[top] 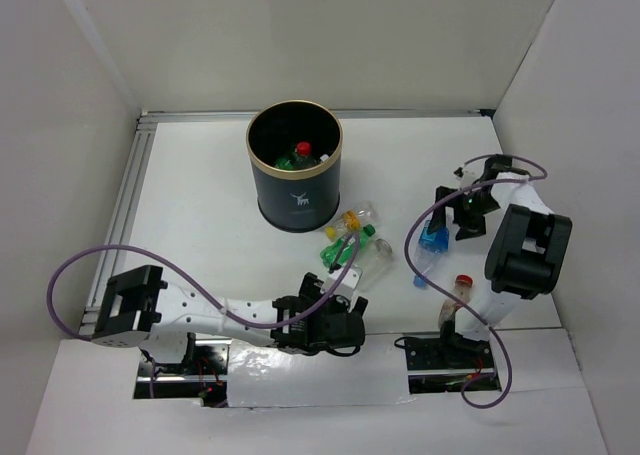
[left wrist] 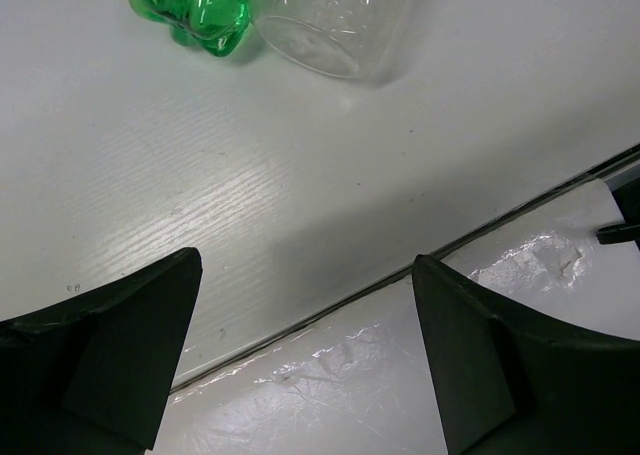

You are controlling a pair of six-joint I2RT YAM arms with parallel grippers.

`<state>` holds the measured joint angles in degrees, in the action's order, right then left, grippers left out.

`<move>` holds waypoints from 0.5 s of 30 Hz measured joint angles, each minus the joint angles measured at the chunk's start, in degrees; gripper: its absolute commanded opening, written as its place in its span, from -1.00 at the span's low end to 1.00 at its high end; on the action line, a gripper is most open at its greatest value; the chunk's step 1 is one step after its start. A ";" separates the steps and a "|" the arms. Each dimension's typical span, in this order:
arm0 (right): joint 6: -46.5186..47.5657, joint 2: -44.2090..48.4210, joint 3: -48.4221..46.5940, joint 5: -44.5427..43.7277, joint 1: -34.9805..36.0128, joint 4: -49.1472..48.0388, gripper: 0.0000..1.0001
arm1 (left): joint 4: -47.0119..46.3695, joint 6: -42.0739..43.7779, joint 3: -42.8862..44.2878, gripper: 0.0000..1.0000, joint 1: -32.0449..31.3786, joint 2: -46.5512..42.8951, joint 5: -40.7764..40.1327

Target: Put the plastic bottles in the bin

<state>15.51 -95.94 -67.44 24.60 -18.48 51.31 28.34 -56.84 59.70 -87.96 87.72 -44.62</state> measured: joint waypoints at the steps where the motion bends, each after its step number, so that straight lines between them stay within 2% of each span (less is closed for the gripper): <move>1: -0.50 -1.20 0.68 -0.31 0.33 -0.13 1.00 | -0.04 0.17 0.20 0.98 0.00 0.46 0.09; 5: -2.49 -4.20 3.21 -0.76 2.38 -1.14 1.00 | -0.57 1.57 1.38 0.98 0.00 1.60 0.55; 8: -3.65 -4.85 3.76 -0.66 3.30 -1.97 0.37 | -1.27 2.36 1.90 0.98 0.00 1.66 0.79; 9: -4.11 -4.85 3.78 -0.31 3.45 -2.25 0.21 | -1.46 2.60 1.95 0.98 0.00 1.66 0.85; 10: -4.31 -4.81 3.76 0.07 3.52 -2.49 -0.04 | -1.60 2.67 1.95 0.98 0.00 1.66 1.03; 14: -3.98 -4.26 3.67 2.60 3.30 -2.49 -0.55 | -2.25 2.69 1.84 0.98 0.00 1.29 1.49; 15: -3.28 -3.87 3.43 3.32 3.17 -2.27 -0.61 | -2.56 2.69 1.79 0.98 0.00 0.96 1.62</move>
<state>12.23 -99.81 -64.01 27.92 -15.31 49.04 25.78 -54.15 61.49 -87.96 88.68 -43.00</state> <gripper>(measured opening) 0.288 0.992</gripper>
